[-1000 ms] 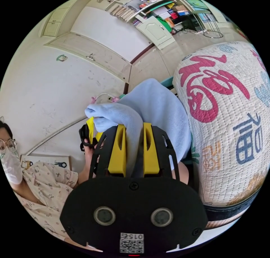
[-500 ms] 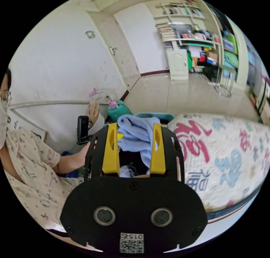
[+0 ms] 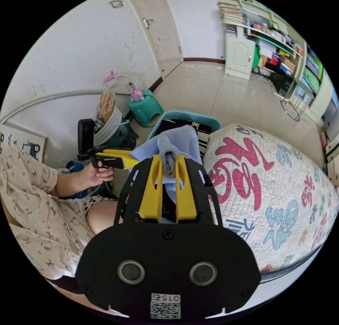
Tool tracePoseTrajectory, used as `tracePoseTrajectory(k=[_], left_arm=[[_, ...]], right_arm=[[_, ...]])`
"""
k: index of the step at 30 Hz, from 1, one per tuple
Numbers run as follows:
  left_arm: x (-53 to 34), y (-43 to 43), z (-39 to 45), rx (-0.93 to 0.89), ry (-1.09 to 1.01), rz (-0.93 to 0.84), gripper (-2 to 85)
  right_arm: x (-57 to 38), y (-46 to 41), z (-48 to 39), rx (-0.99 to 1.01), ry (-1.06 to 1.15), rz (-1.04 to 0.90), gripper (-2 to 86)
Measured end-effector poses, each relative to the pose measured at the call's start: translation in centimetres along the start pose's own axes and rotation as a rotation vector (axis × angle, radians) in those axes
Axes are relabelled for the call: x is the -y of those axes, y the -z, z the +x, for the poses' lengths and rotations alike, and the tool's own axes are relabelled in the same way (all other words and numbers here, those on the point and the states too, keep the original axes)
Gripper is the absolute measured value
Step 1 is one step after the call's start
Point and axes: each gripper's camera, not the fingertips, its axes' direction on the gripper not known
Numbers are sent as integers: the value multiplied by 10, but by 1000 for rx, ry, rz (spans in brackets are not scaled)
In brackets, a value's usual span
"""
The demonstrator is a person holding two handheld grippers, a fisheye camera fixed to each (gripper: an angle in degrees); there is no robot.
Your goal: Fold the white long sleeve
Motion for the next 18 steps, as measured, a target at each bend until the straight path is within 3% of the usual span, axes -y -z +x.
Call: tracePoseTrajectory(k=[6,11,18], left_arm=[[32,52,16,82,29,105,26],[81,119,98,194,-266,206,15],[133,178,212,141,-567,447,11]], right_arm=[[76,134,4,19,-263,293,55],[109,320,-46,-21,-306,571,54],[107,552,-180,-165,-266,975,55]])
